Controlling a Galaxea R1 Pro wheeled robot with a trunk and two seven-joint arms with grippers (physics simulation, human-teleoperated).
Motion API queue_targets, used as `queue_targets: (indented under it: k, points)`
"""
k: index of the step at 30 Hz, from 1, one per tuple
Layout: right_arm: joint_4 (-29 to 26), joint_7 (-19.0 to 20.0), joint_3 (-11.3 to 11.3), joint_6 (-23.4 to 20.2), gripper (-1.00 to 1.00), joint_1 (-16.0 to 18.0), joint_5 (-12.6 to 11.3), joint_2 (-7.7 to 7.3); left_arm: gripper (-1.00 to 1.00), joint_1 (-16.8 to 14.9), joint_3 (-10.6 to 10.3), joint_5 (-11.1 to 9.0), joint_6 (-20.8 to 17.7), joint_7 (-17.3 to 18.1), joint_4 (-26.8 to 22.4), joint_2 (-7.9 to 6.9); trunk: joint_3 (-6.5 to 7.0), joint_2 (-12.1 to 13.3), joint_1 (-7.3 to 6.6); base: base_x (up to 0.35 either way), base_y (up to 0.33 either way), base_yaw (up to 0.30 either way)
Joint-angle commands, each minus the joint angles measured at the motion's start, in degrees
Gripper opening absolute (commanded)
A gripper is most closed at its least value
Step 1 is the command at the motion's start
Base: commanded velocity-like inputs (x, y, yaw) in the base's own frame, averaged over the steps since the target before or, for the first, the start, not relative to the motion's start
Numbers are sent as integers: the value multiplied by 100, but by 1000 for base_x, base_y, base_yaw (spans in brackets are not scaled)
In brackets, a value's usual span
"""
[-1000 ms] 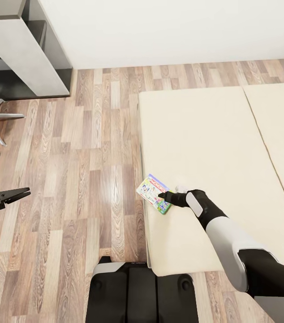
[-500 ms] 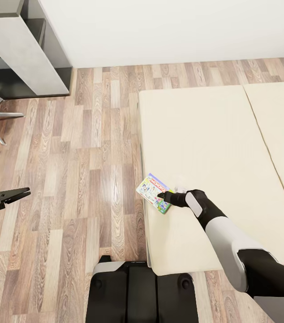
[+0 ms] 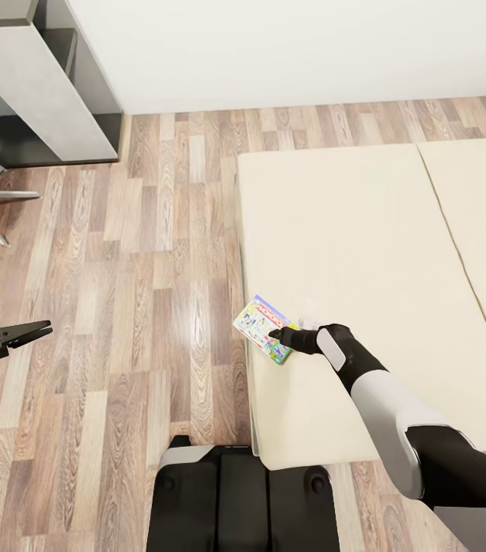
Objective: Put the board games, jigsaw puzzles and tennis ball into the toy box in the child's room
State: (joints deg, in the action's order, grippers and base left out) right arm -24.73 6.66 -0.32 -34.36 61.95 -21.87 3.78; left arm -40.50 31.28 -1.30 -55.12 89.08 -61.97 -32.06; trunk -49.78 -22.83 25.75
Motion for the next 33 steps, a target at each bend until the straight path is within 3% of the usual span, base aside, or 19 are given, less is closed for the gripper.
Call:
queue_targets:
  k: [1, 33]
  points:
    - [-5, 10, -4, -25, 100, 1, 7, 0, 100, -2, 1, 7, -61, 25, 0, -1, -8, -9, 3, 0, 0, 0]
    - [-27, 28, -12, -68, 100, 1, 5, 82, 100, -2, 1, 14, -61, 30, 0, -2, -16, -9, 3, 0, 0, 0]
